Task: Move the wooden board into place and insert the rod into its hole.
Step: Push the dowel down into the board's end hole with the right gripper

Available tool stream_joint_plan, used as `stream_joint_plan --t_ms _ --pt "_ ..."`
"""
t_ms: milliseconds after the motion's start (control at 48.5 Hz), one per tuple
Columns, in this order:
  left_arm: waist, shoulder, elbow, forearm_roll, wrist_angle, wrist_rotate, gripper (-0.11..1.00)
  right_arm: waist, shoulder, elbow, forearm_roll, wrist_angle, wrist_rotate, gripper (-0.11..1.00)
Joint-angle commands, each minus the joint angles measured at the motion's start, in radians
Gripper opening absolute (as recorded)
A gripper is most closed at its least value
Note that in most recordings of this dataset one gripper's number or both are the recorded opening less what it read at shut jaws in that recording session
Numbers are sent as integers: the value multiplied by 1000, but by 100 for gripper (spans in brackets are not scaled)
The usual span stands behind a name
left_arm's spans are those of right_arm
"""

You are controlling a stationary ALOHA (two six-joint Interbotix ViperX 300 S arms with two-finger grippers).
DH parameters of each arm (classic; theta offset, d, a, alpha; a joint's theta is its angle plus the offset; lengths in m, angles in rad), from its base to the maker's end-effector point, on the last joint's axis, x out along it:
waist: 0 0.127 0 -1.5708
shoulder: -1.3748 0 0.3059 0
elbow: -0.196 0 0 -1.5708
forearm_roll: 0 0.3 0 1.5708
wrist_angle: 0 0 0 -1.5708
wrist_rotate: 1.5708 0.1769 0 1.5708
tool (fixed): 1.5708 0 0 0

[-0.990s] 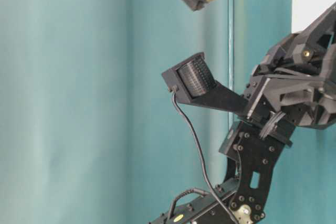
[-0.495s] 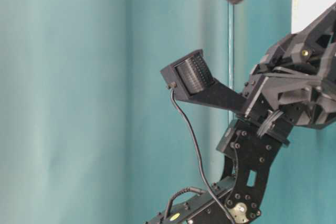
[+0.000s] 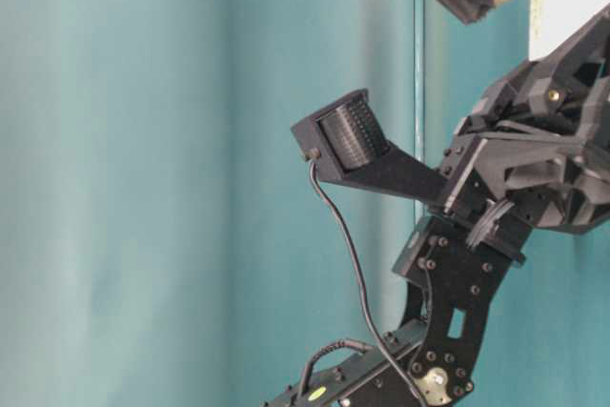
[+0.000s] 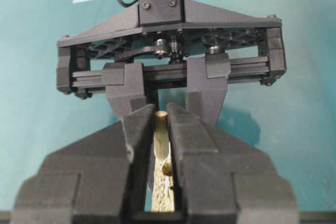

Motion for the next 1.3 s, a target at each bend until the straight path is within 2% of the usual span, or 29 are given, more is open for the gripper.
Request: stream_joint_plan --t_ms 0,743,1279 --pt "0 -35 -17 -2 -3 -8 23 -3 5 -15 3 -12 -2 12" --pt "-5 -34 -11 -3 -3 -8 23 -3 41 -12 21 -8 -26 12" --pt "-5 -34 -12 -3 20 -8 23 -3 -8 46 23 5 -23 12"
